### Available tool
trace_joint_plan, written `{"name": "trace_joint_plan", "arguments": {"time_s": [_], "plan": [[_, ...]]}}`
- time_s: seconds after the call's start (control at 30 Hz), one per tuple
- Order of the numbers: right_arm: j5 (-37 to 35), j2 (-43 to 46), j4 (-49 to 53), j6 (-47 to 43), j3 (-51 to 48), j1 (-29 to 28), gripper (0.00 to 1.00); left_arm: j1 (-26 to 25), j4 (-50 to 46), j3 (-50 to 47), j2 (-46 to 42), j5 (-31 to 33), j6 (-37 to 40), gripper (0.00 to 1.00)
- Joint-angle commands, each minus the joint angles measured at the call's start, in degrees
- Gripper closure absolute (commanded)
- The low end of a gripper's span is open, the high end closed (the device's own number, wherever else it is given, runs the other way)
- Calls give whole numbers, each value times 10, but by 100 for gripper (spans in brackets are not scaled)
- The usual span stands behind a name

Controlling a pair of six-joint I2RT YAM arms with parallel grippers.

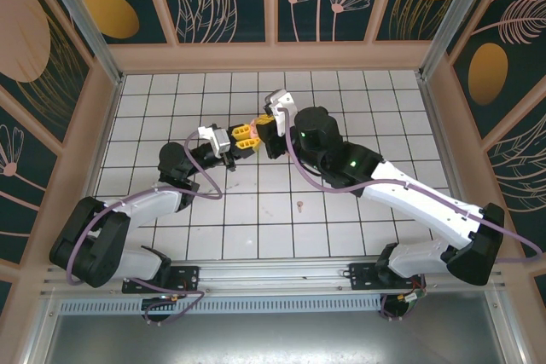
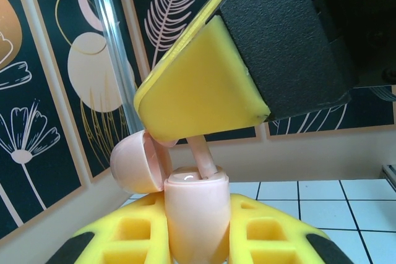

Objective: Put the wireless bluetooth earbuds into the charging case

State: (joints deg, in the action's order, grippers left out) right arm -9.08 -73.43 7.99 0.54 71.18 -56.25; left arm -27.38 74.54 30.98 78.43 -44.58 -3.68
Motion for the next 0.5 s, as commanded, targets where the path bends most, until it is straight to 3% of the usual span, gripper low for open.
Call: {"name": "trace_joint_plan", "arguments": {"time_s": [0.0,0.47], "plan": [[-1,-6,6,4,-13,5,91,-5,35,18,-12,-13,-7,100],[79,7,10,-33,-44,-14,91,-5,32,22,-13,-3,-12,100]]}}
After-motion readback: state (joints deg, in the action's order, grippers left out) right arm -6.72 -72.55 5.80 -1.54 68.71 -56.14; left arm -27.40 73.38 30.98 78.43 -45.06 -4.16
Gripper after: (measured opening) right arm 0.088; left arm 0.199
